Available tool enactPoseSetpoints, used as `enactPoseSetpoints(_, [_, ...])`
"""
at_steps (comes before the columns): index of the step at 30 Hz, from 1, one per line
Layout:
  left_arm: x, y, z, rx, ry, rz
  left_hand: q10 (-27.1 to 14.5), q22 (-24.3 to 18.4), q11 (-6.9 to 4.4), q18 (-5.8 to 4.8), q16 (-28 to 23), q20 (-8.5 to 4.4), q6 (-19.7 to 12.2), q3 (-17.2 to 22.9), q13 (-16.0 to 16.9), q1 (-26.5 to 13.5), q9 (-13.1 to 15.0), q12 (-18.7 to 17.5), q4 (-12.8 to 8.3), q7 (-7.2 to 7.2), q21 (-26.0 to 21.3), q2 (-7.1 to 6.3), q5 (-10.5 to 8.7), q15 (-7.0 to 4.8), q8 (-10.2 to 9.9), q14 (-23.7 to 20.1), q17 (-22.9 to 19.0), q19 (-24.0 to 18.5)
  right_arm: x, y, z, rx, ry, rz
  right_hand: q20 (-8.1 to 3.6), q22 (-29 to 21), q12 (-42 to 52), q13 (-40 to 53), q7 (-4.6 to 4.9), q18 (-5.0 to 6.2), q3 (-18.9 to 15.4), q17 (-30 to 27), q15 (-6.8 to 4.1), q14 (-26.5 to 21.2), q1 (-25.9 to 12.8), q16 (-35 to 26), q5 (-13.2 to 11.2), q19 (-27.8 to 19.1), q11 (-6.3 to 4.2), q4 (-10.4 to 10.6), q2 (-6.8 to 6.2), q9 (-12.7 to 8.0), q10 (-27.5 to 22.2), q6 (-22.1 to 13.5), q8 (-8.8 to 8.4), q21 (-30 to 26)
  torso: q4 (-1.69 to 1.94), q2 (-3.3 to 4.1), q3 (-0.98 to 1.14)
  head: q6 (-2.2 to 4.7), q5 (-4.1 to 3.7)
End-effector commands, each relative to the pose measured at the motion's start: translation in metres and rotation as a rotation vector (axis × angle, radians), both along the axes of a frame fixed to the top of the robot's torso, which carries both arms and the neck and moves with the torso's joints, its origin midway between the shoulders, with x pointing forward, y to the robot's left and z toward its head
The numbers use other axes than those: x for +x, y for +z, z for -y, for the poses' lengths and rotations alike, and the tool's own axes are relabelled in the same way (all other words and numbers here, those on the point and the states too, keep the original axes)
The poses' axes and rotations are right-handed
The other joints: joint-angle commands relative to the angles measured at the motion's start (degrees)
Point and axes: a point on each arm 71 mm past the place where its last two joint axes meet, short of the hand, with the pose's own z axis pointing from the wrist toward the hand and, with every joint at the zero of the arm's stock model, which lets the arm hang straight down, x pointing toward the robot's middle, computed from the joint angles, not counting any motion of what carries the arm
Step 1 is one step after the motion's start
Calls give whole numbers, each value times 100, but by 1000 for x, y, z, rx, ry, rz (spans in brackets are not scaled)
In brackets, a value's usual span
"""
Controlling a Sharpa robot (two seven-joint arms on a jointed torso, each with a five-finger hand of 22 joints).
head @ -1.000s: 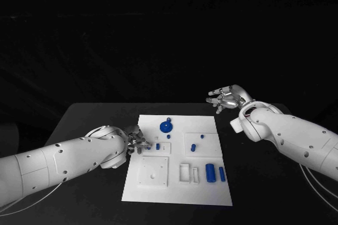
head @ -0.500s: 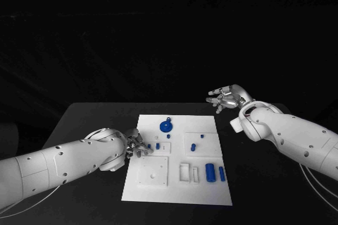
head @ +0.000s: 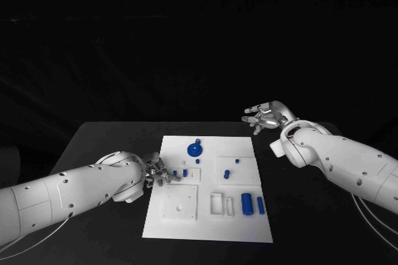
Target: Assemble the parts on the task board
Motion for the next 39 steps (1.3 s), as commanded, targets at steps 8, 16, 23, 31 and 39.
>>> enactPoseSetpoints(8, [-4, 16, 3, -186, -11, -30, -96, -111, 220, -118, -1100, 38, -666, -21, -415, 730, -433, -913, -377, 311, -669, 363, 374, 87, -222, -604, -1284, -363, -1, -1, -1, 3, 8, 3, 34, -5, 8, -4, 4, -22, 12, -9, 16, -14, 22, -34, 19, 200, 10, 32, -5, -6, -35, -55, -8, 40, 11, -6, 3, 23, -7])
enactPoseSetpoints(16, [1, 40, 6, -217, -36, 155, -371, -524, 386, -107, -1667, 187, -1126, 123, -1075, 1030, -1172, -1813, -1077, 501, -1296, 547, 417, 255, 51, -837, -1480, -405, 0, -2, 2, 8, 2, 7, 33, -8, 2, -8, 5, -23, 62, -11, 16, -18, 39, -38, 21, 195, 10, 16, -17, -5, -43, -33, -8, 43, 1, -2, -11, 52, -40])
enactPoseSetpoints(23, [6, 58, 19, -259, -135, 380, -912, -928, 634, -46, -2862, 379, -990, 1007, -1257, 1626, -1746, -2688, -1795, 655, -1960, 681, 968, 468, -49, -1236, -2247, -846, 0, -5, 2, 16, 11, -7, 29, -12, 17, 6, 2, -34, 207, -11, 18, -44, 18, -44, -20, 175, 11, -38, -27, 2, -92, 179, -5, 18, -20, 11, -5, 70, -76])
enactPoseSetpoints(31, [15, 67, 42, -228, -255, 519, -1323, -702, 841, 150, -2950, 482, -1062, 1587, -1266, 1413, -2199, -3006, -2097, 745, -1904, 592, 409, 549, -242, -987, -2445, -719, 1, -7, 1, 22, 12, -12, 32, -3, 39, 15, 3, -37, 277, -10, 18, -48, -36, -40, -24, 172, 17, -51, -26, 4, -116, 186, 0, 3, -9, 8, -3, 76, -90])
enactPoseSetpoints(39, [25, 63, 62, -160, -293, 586, -1433, -583, 868, 183, -2839, 501, -1039, 1783, -1266, 1360, -2378, -3011, -2111, 751, -1945, 486, 411, 563, -252, -941, -2472, -630, 2, -8, -1, 28, 11, -7, 32, 4, 55, 22, 5, -36, 335, -12, 19, -52, -46, -40, -34, 173, 17, -50, -31, 3, -129, 177, -1, -6, -24, 19, 0, 86, -78])
